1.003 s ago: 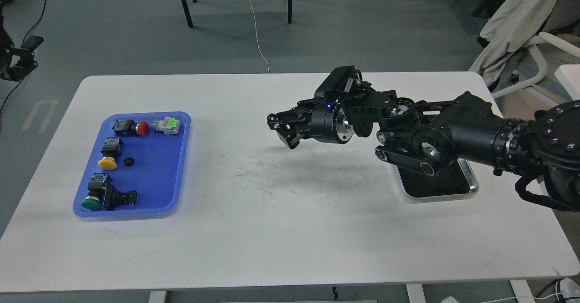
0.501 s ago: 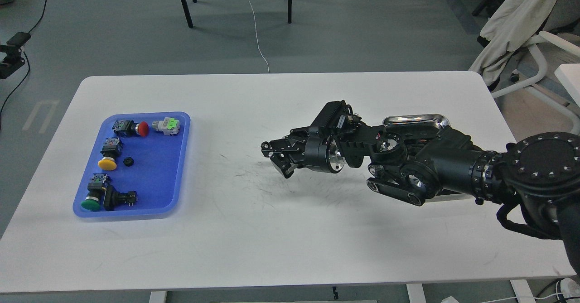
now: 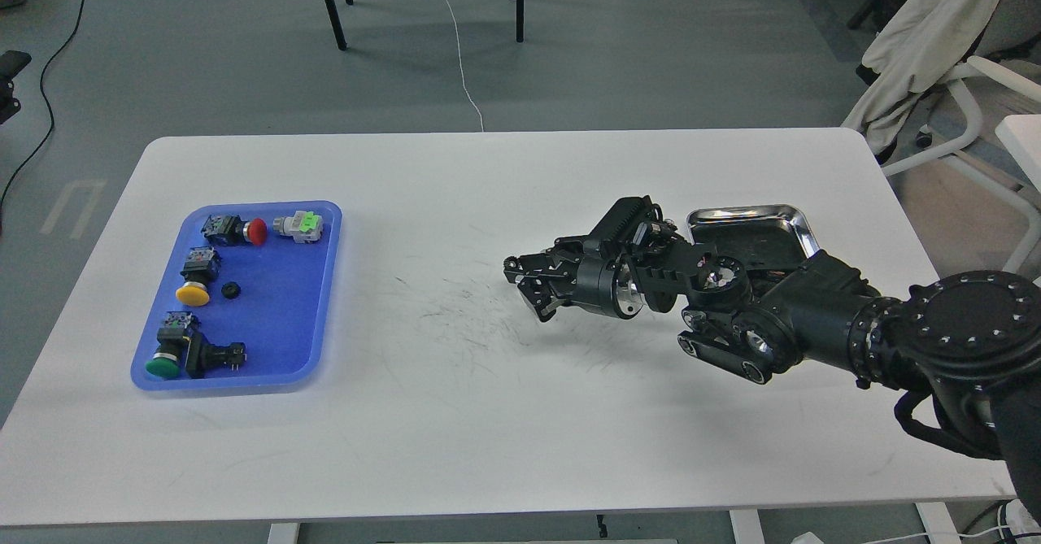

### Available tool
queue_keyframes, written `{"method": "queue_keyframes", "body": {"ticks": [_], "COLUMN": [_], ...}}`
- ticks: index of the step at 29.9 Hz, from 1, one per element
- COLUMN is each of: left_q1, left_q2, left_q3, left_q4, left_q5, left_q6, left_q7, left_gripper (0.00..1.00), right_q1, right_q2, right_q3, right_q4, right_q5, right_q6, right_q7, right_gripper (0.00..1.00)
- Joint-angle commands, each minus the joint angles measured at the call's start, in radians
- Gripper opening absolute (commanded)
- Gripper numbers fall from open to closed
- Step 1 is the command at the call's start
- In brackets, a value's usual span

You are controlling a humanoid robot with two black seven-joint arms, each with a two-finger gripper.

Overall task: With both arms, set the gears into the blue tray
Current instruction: 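Lower the right gripper and release the small black part on the table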

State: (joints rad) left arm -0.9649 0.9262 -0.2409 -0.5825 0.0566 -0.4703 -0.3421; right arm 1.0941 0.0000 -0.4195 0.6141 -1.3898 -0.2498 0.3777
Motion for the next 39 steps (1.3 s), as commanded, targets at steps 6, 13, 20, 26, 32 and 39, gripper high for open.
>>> {"method": "queue_keyframes", "body": {"ticks": [6,13,20,26,32,39], "left_q1": [0.000,0.002,0.003,0.002,0.003,0.003], "left_q2": [0.022,0.036,0.043,0.043,0.048,0.049], "left_q3": [0.000,-0.001,0.000,-0.001,0.000,0.000], "left_q4": [-0.025,-0.025,-0.037,-0.037,-0.037,-0.037], "left_q5": [0.000,-0.001,-0.001,-0.001,-0.001,-0.001], "left_q6": [0.002,0.002,0.002,0.001,0.001,0.001], "left_q7": [0.000,-0.003,-0.006,-0.006,-0.006,-0.008], "left_gripper": [0.99,0.99,0.99,0.99,0.99,0.99], "right_q1": [-0.013,-0.014,-0.029,-0.042,-0.037,-0.033], "right_q2": [0.000,0.000,0.000,0.000,0.000,0.000], "right_q3": [-0.011,-0.028,-0.031,-0.031,-0.025,-0.002], "right_q4": [0.001,-0.002,-0.028,-0.053,-0.054,-0.054], "right_q5": [-0.005,-0.009,-0.009,-0.006,-0.006,0.005], "right_q6": [0.000,0.000,0.000,0.000,-0.002,-0.008], "right_q7": [0.020,0.027,0.026,0.026,0.026,0.021], "right_gripper": [0.01,0.01,0.10,0.28,0.35,0.55]}}
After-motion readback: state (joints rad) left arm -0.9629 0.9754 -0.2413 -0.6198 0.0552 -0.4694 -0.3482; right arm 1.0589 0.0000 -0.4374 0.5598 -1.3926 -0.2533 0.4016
